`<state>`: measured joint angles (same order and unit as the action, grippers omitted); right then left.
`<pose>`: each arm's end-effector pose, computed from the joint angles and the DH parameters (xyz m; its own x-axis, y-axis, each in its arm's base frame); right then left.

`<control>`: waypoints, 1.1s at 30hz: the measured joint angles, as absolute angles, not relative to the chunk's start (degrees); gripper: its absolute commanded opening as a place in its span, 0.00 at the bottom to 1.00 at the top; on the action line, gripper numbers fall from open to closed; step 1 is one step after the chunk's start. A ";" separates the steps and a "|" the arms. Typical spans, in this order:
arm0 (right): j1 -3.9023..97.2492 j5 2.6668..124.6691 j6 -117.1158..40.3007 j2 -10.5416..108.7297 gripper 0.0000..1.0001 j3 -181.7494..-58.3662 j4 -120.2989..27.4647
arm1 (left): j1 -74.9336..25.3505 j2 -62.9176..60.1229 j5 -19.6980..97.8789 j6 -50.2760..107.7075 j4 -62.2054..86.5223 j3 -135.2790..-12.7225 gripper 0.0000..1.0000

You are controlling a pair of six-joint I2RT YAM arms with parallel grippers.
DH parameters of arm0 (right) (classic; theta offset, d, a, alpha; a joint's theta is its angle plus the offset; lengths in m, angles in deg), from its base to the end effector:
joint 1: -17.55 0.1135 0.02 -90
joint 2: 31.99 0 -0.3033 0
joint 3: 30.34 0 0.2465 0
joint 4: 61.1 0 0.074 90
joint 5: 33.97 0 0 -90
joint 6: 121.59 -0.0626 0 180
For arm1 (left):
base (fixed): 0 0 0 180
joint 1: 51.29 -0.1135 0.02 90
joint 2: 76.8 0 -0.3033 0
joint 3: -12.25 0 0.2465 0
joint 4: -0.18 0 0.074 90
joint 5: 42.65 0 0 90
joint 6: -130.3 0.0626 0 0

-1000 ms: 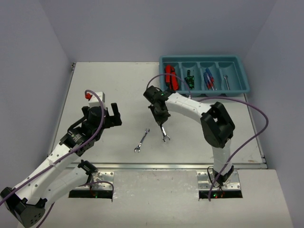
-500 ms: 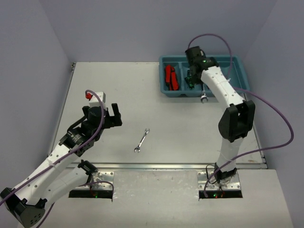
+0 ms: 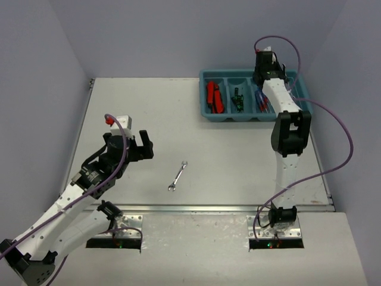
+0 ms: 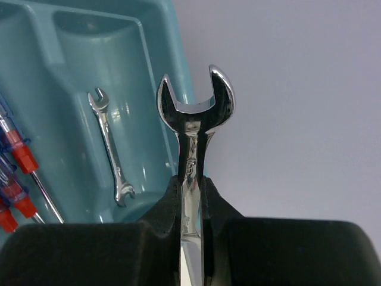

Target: Sort the tools into containers

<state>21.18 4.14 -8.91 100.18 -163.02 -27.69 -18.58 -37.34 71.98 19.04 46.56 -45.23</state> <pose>0.5667 -0.0134 0.2793 -0.7393 -0.2854 -0.6099 0.3633 0.5936 -0.7181 0.1281 -0.0512 0.3203 -0.4387 -0.1100 -0.8919 0.0253 0.9906 -0.1346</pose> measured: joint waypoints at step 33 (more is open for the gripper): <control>16.02 9.81 -10.32 112.12 0.67 -166.64 -35.43 | -17.88 -36.85 71.22 19.26 46.40 -45.23 1.00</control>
<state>16.02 9.81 -10.32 112.12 -166.64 -35.43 -17.88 -36.85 71.22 19.26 46.40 -45.23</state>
